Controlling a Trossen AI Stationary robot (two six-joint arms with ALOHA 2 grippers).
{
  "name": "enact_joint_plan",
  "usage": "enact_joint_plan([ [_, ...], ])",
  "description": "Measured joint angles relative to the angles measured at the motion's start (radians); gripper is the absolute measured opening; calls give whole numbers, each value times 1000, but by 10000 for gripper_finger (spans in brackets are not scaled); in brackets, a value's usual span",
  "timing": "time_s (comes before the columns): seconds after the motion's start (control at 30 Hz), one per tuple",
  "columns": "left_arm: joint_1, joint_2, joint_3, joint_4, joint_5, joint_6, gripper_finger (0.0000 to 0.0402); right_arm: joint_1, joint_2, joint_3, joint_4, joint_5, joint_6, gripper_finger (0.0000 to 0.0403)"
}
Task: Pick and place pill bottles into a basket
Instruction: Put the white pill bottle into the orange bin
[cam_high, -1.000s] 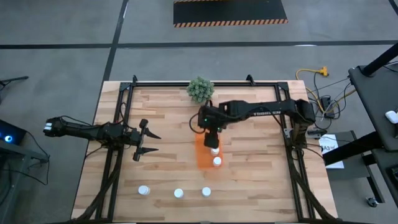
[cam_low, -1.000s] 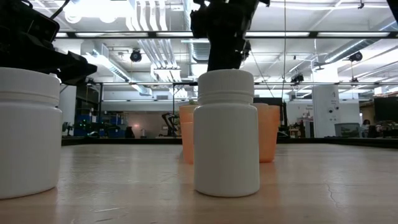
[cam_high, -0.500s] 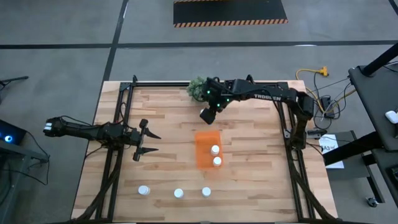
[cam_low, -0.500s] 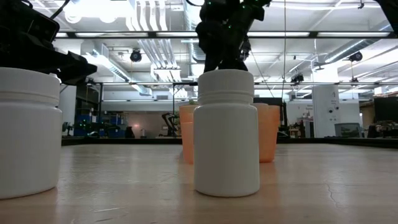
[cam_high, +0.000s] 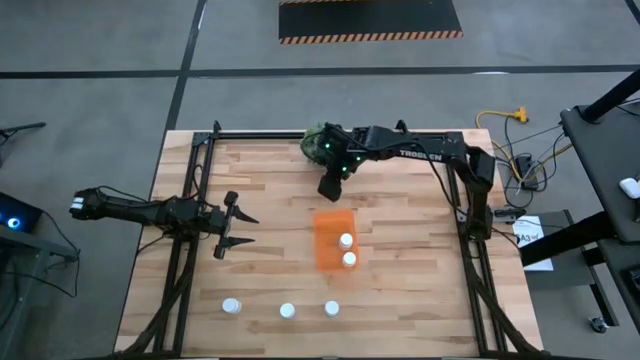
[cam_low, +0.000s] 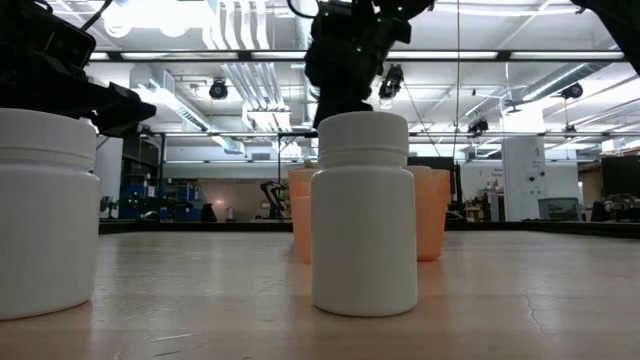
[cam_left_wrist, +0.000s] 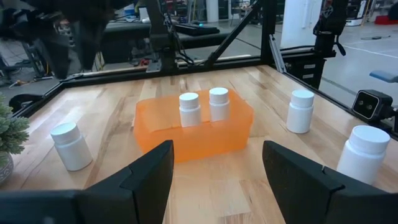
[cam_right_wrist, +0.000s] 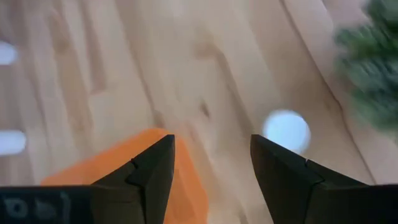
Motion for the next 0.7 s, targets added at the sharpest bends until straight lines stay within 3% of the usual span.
enact_joint_plan([
  [0.17,0,0,0,1,0,0,228,29,0,1,64,-5,2,199],
  [0.5,0,0,0,0,0,0,228,42,0,3,76,8,175,199],
  [0.6,0,1,0,1,0,0,228,32,3,38,-2,50,195,199],
  [0.7,0,0,0,0,0,0,228,23,47,161,-166,145,211,199],
])
